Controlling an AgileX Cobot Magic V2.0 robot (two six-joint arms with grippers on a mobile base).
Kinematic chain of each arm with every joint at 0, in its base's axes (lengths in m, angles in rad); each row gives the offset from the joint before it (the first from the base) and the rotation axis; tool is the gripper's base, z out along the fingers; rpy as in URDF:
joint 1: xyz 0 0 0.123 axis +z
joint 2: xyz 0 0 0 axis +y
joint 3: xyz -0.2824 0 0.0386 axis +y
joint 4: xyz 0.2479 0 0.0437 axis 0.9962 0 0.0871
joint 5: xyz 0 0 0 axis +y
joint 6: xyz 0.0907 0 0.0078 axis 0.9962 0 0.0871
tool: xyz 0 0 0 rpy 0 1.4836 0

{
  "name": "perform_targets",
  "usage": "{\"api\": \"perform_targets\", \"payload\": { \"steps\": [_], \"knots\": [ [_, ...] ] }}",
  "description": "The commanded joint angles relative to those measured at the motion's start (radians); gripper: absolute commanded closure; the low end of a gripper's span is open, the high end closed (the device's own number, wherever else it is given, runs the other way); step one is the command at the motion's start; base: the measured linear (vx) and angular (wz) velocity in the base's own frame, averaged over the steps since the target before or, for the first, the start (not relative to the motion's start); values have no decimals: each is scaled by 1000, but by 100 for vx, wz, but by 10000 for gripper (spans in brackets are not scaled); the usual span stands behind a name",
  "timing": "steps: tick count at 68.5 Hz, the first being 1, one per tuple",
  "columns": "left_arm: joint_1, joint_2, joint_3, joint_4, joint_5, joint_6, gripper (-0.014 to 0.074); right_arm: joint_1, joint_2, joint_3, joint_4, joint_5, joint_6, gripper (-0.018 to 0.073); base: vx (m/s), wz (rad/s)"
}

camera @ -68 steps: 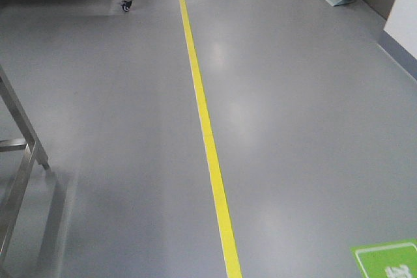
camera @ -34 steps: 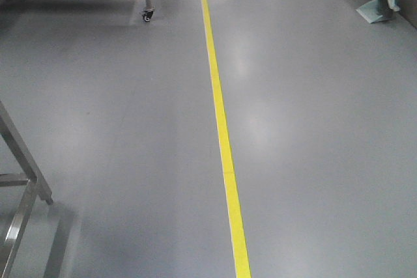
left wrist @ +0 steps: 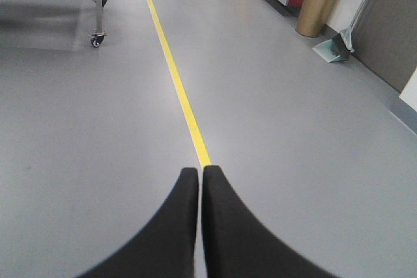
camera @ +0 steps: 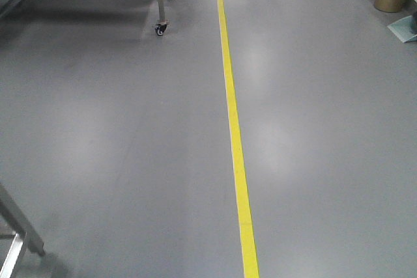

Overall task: Move and align brake pads A on conveyor
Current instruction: 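Drive forward along the yellow floor line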

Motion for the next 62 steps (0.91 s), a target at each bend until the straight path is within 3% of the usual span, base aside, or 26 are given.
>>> {"api": "perform_targets", "payload": {
  "steps": [1,62],
  "knots": [
    [-4,12,-25,5,-65,-1,603,-3,8,-27,-9,-74,-9,562,52,5],
    [-4,12,-25,5,-65,-1,603,-3,8,-27,-9,-74,-9,562,46,2]
  ]
}}
